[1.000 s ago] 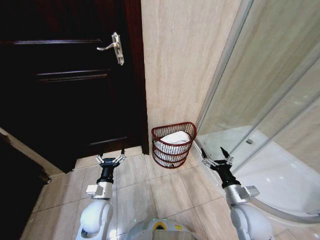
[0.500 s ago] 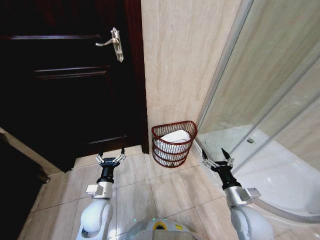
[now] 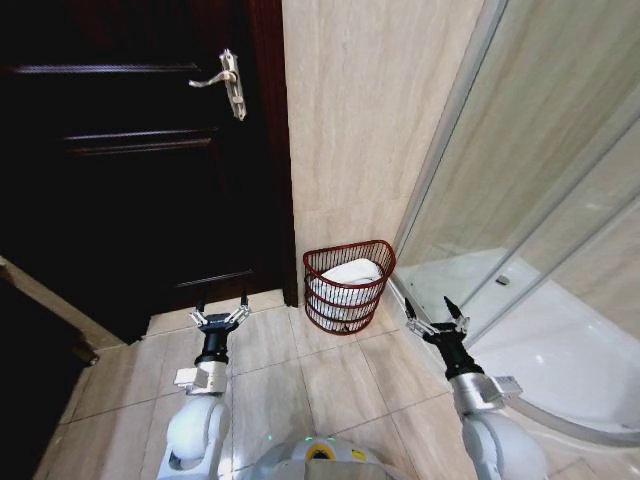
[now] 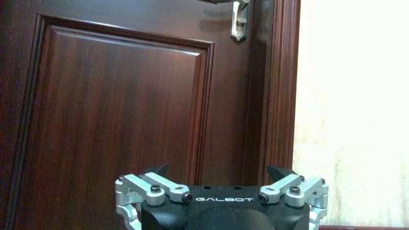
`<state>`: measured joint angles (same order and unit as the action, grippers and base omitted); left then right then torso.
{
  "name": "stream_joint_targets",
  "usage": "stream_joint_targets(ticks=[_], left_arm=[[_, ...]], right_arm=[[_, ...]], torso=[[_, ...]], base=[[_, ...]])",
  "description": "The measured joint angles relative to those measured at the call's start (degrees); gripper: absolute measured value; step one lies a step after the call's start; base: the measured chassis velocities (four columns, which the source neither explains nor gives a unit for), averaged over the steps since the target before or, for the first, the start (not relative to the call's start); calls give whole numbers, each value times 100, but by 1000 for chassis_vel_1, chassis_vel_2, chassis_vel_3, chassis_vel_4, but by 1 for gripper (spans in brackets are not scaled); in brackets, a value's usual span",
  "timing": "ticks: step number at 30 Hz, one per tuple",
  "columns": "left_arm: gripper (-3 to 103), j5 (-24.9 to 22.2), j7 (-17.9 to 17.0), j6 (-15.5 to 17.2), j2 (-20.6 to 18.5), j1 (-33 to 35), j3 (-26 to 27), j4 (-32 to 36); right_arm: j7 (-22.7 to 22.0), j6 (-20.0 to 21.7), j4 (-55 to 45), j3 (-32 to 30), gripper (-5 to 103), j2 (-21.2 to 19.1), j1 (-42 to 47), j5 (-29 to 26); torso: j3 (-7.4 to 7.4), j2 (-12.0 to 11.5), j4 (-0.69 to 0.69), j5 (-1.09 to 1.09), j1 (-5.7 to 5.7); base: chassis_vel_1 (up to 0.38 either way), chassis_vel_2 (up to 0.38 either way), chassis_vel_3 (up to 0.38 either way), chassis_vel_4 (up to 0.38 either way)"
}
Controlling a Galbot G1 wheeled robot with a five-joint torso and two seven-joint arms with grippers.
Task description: Discard the used towel into the hamper.
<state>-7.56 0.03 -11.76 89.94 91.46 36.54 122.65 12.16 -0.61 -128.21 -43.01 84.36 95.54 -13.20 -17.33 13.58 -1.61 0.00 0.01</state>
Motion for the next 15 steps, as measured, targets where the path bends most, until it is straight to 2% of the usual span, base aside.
stream_joint_targets(ticks=[15], left_arm=[[100,14,-127,-37,-50,42,11,11]], right_arm=[[40,-187,10,53,100,129,102,109]], torso=[[-13,21,0,0,-1]], base=[[0,0,0,0]])
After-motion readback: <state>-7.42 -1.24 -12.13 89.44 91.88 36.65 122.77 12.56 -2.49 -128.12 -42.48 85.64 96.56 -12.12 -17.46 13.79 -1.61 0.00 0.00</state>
